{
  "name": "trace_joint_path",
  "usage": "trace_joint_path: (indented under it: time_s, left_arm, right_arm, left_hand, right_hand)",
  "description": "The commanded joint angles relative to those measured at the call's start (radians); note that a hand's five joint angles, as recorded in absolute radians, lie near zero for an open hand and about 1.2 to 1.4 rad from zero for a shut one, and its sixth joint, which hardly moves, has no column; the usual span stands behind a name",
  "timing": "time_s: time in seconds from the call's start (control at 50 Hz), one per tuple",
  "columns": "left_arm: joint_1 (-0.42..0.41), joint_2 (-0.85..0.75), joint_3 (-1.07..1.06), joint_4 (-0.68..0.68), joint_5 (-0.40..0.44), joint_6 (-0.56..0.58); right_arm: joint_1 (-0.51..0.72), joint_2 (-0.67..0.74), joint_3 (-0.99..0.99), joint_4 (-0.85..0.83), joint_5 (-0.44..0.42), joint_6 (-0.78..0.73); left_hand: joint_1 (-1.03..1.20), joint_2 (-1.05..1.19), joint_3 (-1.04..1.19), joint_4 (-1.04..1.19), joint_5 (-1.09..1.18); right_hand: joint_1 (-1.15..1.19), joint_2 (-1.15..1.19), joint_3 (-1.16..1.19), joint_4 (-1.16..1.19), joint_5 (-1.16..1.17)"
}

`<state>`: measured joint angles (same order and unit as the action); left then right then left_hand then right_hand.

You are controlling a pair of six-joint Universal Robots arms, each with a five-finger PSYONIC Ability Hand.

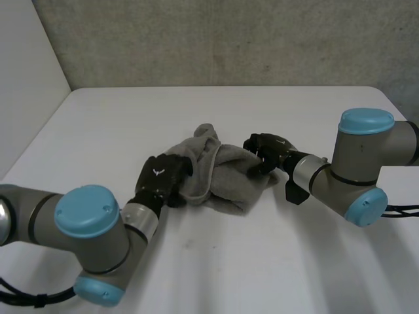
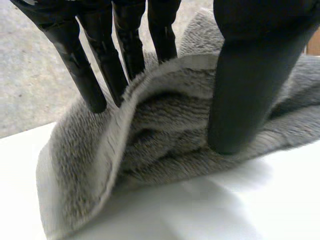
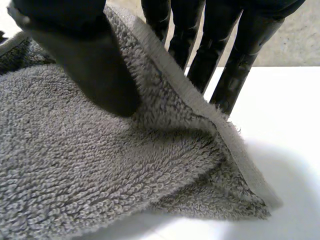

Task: Fold the towel.

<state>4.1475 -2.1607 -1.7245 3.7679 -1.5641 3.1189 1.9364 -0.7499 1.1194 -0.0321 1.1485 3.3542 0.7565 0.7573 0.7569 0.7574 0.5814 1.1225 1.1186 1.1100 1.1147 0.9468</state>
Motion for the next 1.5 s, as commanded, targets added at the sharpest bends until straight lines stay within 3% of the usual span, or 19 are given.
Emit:
trace_joint_path:
  time_s: [0.02, 0.06, 0.16, 0.26, 0.4, 0.5, 0.6, 0.64, 0.68, 0.7, 0.76, 0.94, 1.12, 1.2, 1.22, 1.28, 1.34, 1.5]
  left_arm:
    - [0.002, -0.053, 0.127, 0.001, -0.039, 0.036]
    - [0.003, -0.054, 0.157, 0.001, -0.05, 0.064]
    - [0.019, -0.013, 0.257, -0.002, -0.091, 0.155]
    - [0.051, 0.152, 0.48, 0.003, -0.091, 0.225]
    - [0.066, 0.238, 0.768, 0.004, -0.093, 0.221]
    - [0.094, 0.249, 0.846, -0.014, -0.099, 0.221]
    - [0.108, 0.254, 0.703, -0.065, -0.09, 0.222]
    - [0.117, 0.257, 0.628, -0.079, -0.085, 0.227]
    - [0.138, 0.255, 0.434, -0.091, -0.085, 0.23]
    - [0.138, 0.255, 0.433, -0.091, -0.085, 0.23]
    - [0.154, 0.216, 0.189, -0.079, -0.076, 0.231]
    - [0.166, 0.07, -0.058, -0.106, -0.077, 0.231]
    - [0.169, 0.172, -0.121, -0.233, -0.074, 0.231]
    - [0.171, 0.258, -0.125, -0.249, -0.079, 0.227]
    - [0.171, 0.259, -0.125, -0.249, -0.079, 0.227]
    - [0.18, 0.304, -0.125, -0.249, -0.082, 0.218]
    - [0.192, 0.312, -0.127, -0.249, -0.08, 0.216]
    - [0.195, 0.312, -0.125, -0.249, -0.082, 0.207]
  right_arm:
    - [-0.001, 0.012, -0.027, -0.002, -0.001, 0.017]
    - [-0.001, 0.007, -0.036, 0.0, 0.0, 0.018]
    - [-0.011, -0.046, -0.104, 0.0, 0.007, 0.011]
    - [-0.016, -0.181, -0.333, -0.026, 0.077, -0.012]
    - [-0.023, -0.345, -0.464, -0.245, 0.189, -0.015]
    - [-0.033, -0.414, -0.429, -0.255, 0.171, -0.016]
    - [-0.033, -0.419, -0.348, -0.06, 0.051, -0.102]
    - [-0.021, -0.402, -0.265, 0.065, -0.005, -0.255]
    - [-0.019, -0.379, -0.147, 0.159, -0.018, -0.443]
    - [-0.019, -0.37, -0.089, 0.191, -0.013, -0.526]
    - [-0.017, -0.344, 0.04, 0.205, -0.016, -0.643]
    - [-0.02, -0.223, 0.235, 0.196, -0.007, -0.67]
    - [-0.04, -0.261, 0.33, 0.186, -0.01, -0.668]
    - [-0.072, -0.296, 0.388, 0.13, -0.006, -0.657]
    - [-0.073, -0.296, 0.389, 0.13, -0.006, -0.657]
    - [-0.115, -0.309, 0.43, 0.051, 0.06, -0.647]
    - [-0.152, -0.306, 0.447, 0.023, 0.105, -0.642]
    - [-0.191, -0.293, 0.447, 0.021, 0.119, -0.644]
  left_hand:
    - [0.53, 0.529, 0.53, 0.529, 0.531]
    - [0.639, 0.638, 0.638, 0.638, 0.639]
    - [0.64, 0.639, 0.639, 0.639, 0.64]
    - [0.64, 0.639, 0.639, 0.639, 0.64]
    - [0.64, 0.639, 0.639, 0.639, 0.64]
    - [0.64, 0.639, 0.639, 0.639, 0.64]
    - [0.64, 0.639, 0.639, 0.639, 0.64]
    - [0.64, 0.639, 0.639, 0.639, 0.64]
    - [0.64, 0.639, 0.639, 0.639, 0.64]
    - [0.64, 0.639, 0.639, 0.639, 0.64]
    - [0.64, 0.639, 0.639, 0.639, 0.64]
    - [0.64, 0.639, 0.639, 0.639, 0.64]
    - [0.64, 0.639, 0.639, 0.639, 0.64]
    - [0.64, 0.639, 0.639, 0.639, 0.64]
    - [0.64, 0.639, 0.639, 0.639, 0.64]
    - [0.64, 0.639, 0.639, 0.639, 0.64]
    - [0.64, 0.639, 0.639, 0.639, 0.64]
    - [0.64, 0.639, 0.639, 0.639, 0.64]
  right_hand:
    - [0.274, 0.277, 0.286, 0.281, 0.275]
    - [0.274, 0.278, 0.286, 0.282, 0.275]
    - [0.274, 0.278, 0.286, 0.282, 0.275]
    - [0.274, 0.278, 0.286, 0.282, 0.275]
    - [0.274, 0.278, 0.286, 0.282, 0.275]
    - [0.274, 0.278, 0.286, 0.282, 0.275]
    - [0.274, 0.278, 0.286, 0.282, 0.275]
    - [0.274, 0.278, 0.286, 0.282, 0.275]
    - [0.274, 0.278, 0.286, 0.282, 0.275]
    - [0.274, 0.278, 0.286, 0.282, 0.275]
    - [0.274, 0.278, 0.286, 0.282, 0.275]
    - [0.274, 0.278, 0.286, 0.282, 0.275]
    - [0.274, 0.278, 0.286, 0.282, 0.275]
    - [-0.091, -0.087, -0.079, -0.083, -0.09]
    - [-0.092, -0.088, -0.08, -0.084, -0.091]
    - [-0.259, -0.255, -0.247, -0.251, -0.258]
    - [-0.262, -0.259, -0.25, -0.255, -0.261]
    - [-0.344, -0.341, -0.332, -0.337, -0.343]
